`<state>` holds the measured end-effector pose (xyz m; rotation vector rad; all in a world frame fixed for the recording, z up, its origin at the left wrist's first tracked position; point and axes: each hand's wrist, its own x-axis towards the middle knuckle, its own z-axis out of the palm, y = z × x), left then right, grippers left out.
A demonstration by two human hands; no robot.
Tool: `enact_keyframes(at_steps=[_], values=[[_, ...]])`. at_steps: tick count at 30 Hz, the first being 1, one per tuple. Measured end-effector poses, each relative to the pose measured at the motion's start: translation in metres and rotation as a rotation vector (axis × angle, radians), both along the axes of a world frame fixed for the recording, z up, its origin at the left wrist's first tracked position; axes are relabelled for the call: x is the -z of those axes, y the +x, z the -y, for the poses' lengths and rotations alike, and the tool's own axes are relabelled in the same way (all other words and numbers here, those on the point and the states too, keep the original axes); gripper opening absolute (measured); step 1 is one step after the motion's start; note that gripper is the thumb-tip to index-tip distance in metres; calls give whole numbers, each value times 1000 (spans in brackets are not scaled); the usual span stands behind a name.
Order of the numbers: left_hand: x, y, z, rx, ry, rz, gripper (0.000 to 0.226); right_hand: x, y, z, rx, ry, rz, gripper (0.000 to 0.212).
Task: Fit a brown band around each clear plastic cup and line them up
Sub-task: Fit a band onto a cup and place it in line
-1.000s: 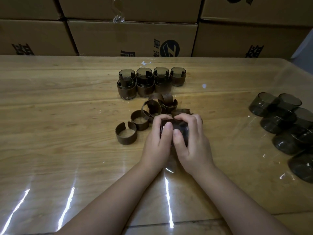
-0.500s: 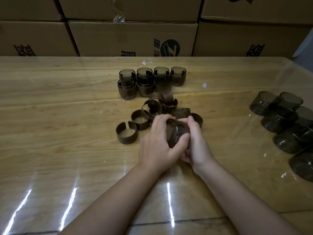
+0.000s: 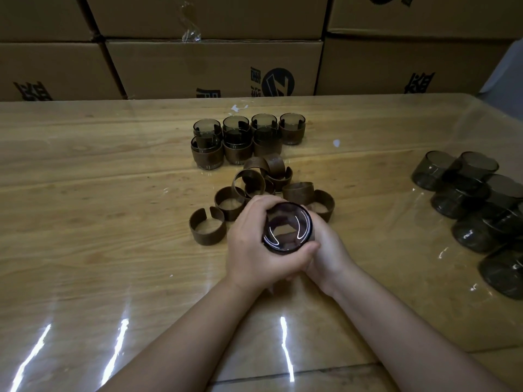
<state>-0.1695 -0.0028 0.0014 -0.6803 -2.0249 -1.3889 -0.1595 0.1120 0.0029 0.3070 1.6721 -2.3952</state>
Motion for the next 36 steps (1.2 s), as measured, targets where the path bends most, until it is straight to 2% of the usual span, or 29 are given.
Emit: enact_keyframes(at_steps=[3,5,7,10,12,14,18,20,22,23,26,28,30,36], values=[[1,0,1,-44,10,0,52,-2,0,4,3,41,-3,54],[1,1,3,-25,38,66,49,-2,0,3,25,91,-18,53],[-1,1,3,67,120,239,46,1,0,0,19,233,-97,59],[-4,-5,3,188,340,586,56,10,0,-2,-54,502,-247,76],[0,-11,5,205,418,710,61,14,-1,-3,-82,571,-291,79],[2,-14,6,217,447,751,62,12,-2,-6,-57,681,-347,76],[0,-15,5,253,496,780,57,7,-7,-25,170,1014,-567,46],[1,-15,4,252,444,771,57,4,-11,-36,317,1073,-546,29],[1,-12,2,239,301,742,64,2,-18,-48,400,1056,-420,12],[2,-11,0,239,230,728,66,1,-21,-53,398,1051,-336,11],[5,-7,-4,265,47,675,71,5,-25,-62,294,1141,-151,32],[7,-6,-6,260,-112,589,78,5,-26,-61,221,1258,-121,29],[8,-6,-5,252,-217,522,82,5,-28,-61,183,1294,-100,22],[14,-12,-1,254,-187,581,80,8,-28,-64,277,1294,-134,8]])
